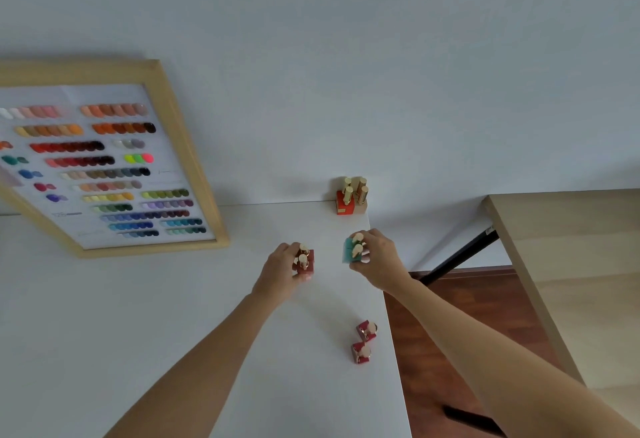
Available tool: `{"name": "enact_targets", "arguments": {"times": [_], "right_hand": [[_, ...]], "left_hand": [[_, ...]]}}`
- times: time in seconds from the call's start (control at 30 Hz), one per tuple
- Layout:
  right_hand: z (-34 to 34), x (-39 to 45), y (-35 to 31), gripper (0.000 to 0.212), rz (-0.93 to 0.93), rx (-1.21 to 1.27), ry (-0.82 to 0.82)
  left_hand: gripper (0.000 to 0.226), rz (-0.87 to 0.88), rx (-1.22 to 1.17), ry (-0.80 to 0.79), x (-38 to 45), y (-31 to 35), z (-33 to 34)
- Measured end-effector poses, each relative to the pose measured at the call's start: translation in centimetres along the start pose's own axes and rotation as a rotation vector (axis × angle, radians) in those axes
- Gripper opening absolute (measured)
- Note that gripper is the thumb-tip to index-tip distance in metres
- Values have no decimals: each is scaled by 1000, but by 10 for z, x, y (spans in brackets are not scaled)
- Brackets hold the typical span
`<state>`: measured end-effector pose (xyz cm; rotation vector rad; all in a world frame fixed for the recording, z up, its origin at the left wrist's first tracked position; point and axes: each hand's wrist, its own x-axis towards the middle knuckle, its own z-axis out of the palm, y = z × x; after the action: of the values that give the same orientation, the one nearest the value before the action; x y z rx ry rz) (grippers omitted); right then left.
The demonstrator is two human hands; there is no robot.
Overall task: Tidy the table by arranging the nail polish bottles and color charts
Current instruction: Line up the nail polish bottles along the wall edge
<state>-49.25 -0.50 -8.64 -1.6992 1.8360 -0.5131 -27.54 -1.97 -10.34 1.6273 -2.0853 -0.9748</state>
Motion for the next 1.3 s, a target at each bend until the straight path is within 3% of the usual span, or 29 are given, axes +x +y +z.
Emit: {"name": "enact_targets", "arguments": {"times": [0.3, 0.6, 0.73, 0.83, 1.07, 1.3], "right_hand": [[32, 66, 2, 45, 19, -45, -49], [40, 93, 0, 40, -48, -14, 21], [43, 89, 0, 39, -30, 94, 67], [45, 79, 5, 49, 11, 136, 97], [31, 69, 28, 43, 175, 182, 276], [20, 86, 37, 59, 242, 235, 296]], "left_hand": [[51, -11, 51, 6, 75, -13, 3], [51, -17, 50, 20, 100, -21, 6], [67, -65, -28, 72, 94, -15, 12], [75, -116, -59, 122, 88, -7, 22], [69, -215, -79, 262, 89, 9, 40], [69, -280, -123, 339, 100, 20, 49]]}}
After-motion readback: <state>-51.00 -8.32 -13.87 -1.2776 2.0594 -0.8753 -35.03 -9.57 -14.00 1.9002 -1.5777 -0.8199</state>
